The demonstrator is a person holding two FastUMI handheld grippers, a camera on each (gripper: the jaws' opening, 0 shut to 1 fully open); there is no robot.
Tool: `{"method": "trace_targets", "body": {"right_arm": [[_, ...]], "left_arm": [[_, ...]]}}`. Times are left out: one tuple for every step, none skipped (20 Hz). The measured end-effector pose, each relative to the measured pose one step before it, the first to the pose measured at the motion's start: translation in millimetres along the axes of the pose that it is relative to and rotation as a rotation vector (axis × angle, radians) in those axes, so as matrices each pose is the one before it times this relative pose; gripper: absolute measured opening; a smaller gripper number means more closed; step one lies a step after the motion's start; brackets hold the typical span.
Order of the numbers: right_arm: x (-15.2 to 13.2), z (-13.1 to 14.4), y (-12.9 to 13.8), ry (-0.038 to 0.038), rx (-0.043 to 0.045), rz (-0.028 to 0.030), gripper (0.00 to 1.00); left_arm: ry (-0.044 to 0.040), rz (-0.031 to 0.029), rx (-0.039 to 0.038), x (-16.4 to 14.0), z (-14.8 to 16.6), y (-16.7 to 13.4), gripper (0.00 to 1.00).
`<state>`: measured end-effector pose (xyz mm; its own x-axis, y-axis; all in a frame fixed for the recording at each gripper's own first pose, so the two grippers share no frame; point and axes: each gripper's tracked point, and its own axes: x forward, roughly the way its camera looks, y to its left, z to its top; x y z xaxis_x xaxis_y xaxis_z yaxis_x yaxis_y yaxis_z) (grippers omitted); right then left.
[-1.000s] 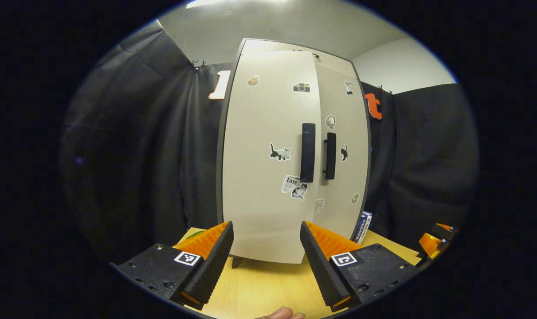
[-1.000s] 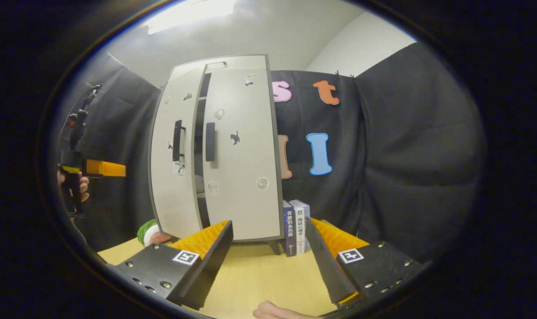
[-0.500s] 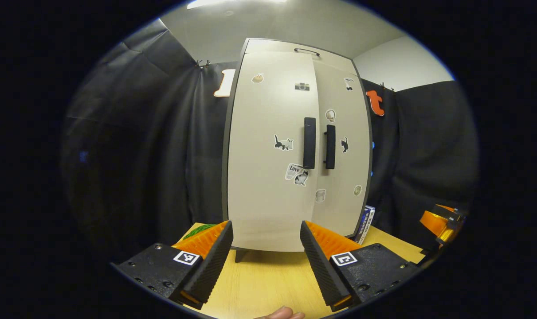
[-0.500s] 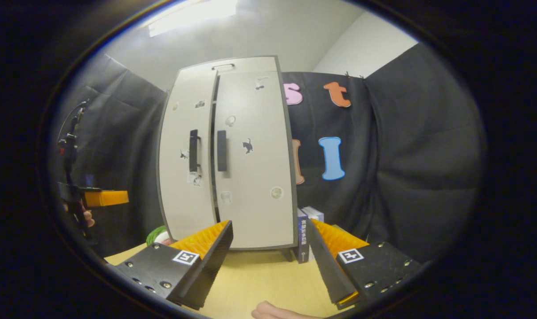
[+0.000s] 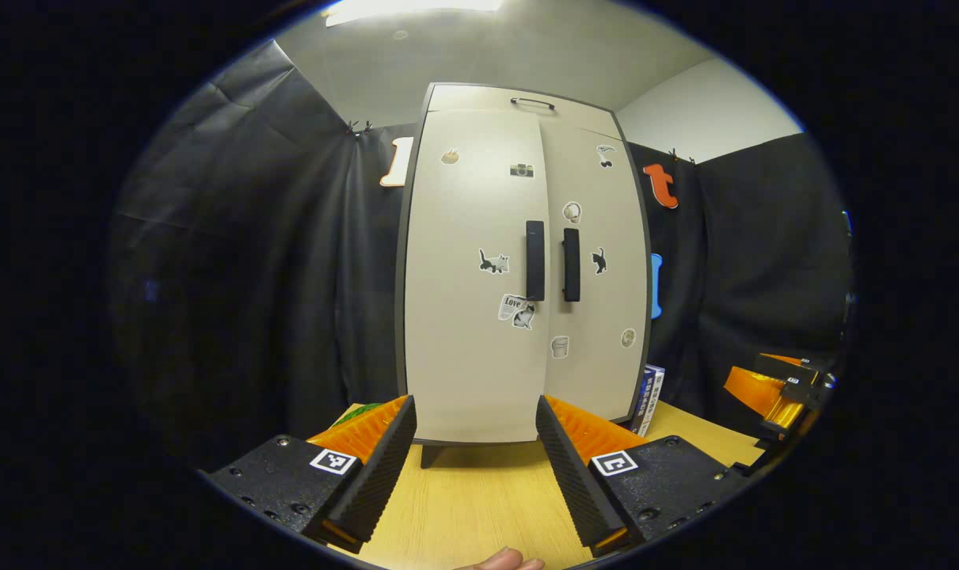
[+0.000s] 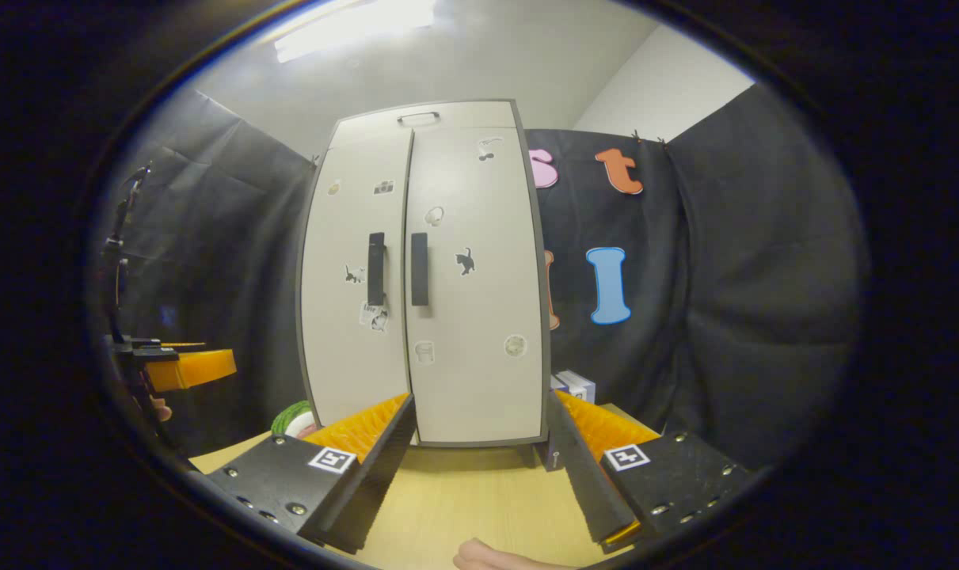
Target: Grab one shoe with the right hand and put it into the shoe cabinet, grab the other shoe with the left hand and put it into the shoe cabinet; then close the right door with the right hand and the left door with the left hand.
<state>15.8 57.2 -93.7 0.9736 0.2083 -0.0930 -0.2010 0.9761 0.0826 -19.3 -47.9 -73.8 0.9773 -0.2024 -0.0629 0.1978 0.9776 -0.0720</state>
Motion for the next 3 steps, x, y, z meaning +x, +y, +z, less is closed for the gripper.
{"method": "trace_targets", "body": {"right_arm": [[-2.16,1.4,-0.18,-0.00493,0.00002,-0.00497,0.98],[-1.57,0.87,0.47,-0.00635,0.00421,-0.00095,0.98],[-1.23,1.73,1.47,-0.00613,0.00877,0.00274,0.98]], "left_arm": [[0.00385,-0.00907,-0.00299,-2.06,-1.28,-3.7,0.92],[0.0051,-0.00432,-0.00386,-0.41,-2.51,-1.85,0.87],[0.00135,-0.00301,0.00493,0.6,-1.08,-2.02,0.92]]}}
